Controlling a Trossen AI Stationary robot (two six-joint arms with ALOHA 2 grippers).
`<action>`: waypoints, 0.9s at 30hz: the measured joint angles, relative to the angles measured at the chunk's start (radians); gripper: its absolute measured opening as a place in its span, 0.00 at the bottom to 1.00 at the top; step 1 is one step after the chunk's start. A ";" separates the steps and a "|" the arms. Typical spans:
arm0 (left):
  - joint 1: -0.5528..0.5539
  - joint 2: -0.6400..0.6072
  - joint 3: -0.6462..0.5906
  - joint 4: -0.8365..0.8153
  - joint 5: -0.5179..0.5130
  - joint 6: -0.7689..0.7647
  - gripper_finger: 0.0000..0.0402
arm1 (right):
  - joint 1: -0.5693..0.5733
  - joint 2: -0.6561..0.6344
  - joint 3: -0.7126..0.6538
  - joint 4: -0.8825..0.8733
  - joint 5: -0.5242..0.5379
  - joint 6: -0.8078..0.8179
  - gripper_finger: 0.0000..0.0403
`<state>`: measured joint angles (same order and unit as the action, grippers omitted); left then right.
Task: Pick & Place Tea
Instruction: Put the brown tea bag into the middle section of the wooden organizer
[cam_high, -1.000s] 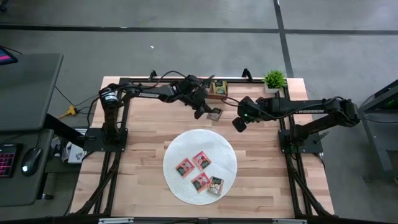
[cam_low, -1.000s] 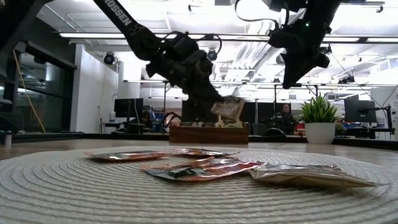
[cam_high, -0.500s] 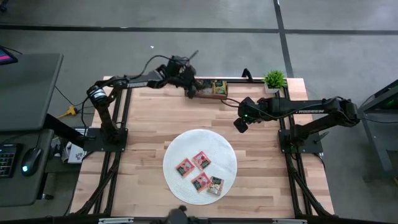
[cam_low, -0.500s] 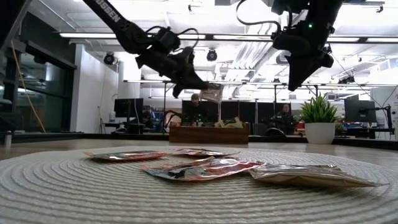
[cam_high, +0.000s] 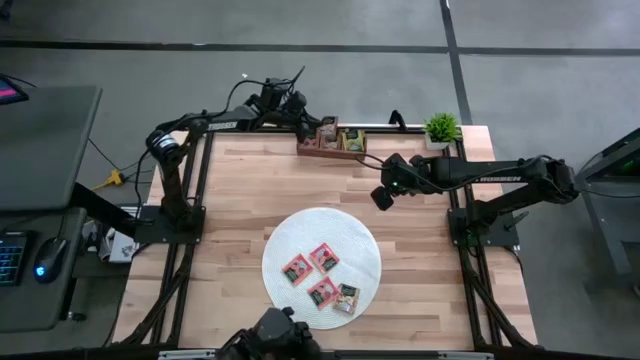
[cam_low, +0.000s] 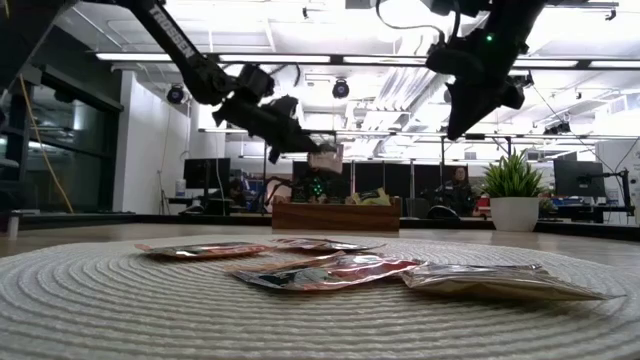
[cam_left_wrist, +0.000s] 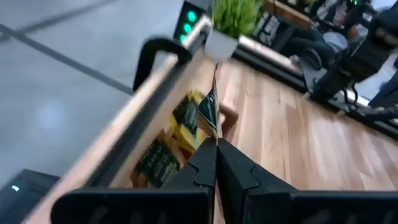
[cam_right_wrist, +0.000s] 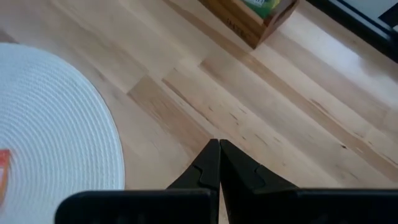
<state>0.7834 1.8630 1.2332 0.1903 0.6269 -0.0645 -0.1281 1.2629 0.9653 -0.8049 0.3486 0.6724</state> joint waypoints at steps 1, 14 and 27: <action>-0.001 0.018 0.010 -0.006 0.011 0.000 0.00 | 0.000 0.000 0.000 0.003 0.006 0.000 0.00; -0.004 0.139 0.180 -0.128 0.019 -0.053 0.00 | 0.000 0.000 0.000 0.016 0.024 0.025 0.00; -0.004 0.192 0.214 -0.146 0.040 -0.159 0.00 | 0.000 0.000 0.000 0.016 0.027 0.045 0.00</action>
<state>0.7796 2.0548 1.4471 0.0446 0.6671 -0.2234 -0.1284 1.2629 0.9653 -0.7887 0.3753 0.7170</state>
